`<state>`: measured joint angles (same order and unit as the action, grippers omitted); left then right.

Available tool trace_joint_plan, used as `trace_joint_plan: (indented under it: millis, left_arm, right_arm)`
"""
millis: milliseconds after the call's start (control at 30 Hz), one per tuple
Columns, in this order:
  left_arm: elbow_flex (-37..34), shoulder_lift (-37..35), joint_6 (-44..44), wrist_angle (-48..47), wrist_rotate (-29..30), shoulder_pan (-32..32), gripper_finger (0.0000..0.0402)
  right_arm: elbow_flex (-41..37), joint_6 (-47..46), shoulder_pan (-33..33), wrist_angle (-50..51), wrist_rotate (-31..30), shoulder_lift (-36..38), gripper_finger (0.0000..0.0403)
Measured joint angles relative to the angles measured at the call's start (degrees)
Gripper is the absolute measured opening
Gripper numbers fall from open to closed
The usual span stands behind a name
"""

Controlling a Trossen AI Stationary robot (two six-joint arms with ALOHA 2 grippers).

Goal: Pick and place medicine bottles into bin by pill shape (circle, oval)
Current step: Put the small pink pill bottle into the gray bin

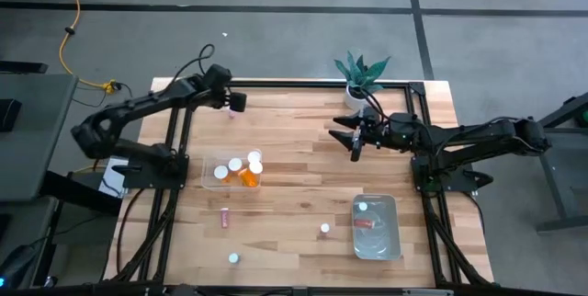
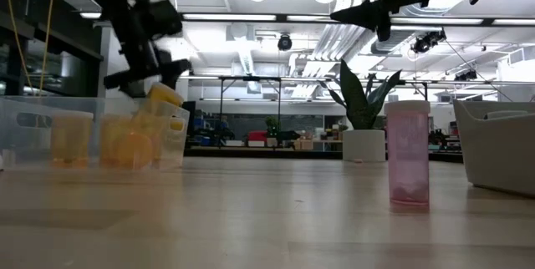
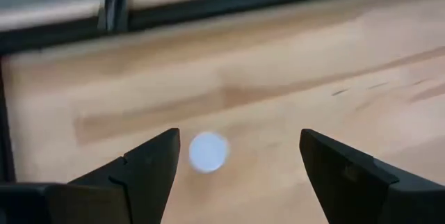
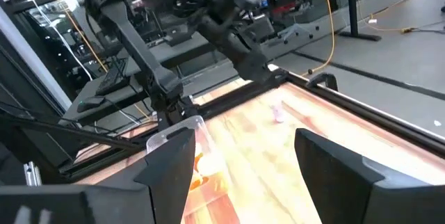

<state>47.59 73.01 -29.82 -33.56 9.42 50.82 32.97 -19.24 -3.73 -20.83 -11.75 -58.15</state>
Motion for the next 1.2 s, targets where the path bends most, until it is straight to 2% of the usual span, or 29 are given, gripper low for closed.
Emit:
trace_joint_plan:
  millis: [367, 667, 800, 1067, 1200]
  left_arm:
    - [0.0, 10.9, -5.6, 0.7, 0.2, 0.2, 0.0284]
    - [0.0, 12.4, -7.7, 0.8, 1.7, 0.3, 0.0274]
    - [0.0, 12.2, -8.1, 0.8, 1.7, 0.3, 0.0239]
    - [0.0, 12.2, -9.1, 0.8, 2.0, 0.1, 0.0139]
    - [0.0, 12.2, -9.1, 0.9, 2.1, 0.1, 0.0107]
  right_arm:
    - [0.0, -0.2, 0.0, 1.3, -1.6, 0.0, 0.0239]
    - [0.0, -0.2, 0.0, 1.9, -1.7, 0.0, 0.0239]
    - [0.0, -0.2, 0.0, 2.5, -1.7, 0.0, 0.0239]
    - [0.0, -0.2, 0.0, 3.0, -1.7, 0.0, 0.0239]
    - [0.0, -0.2, 0.0, 3.4, -1.7, 0.0, 0.0239]
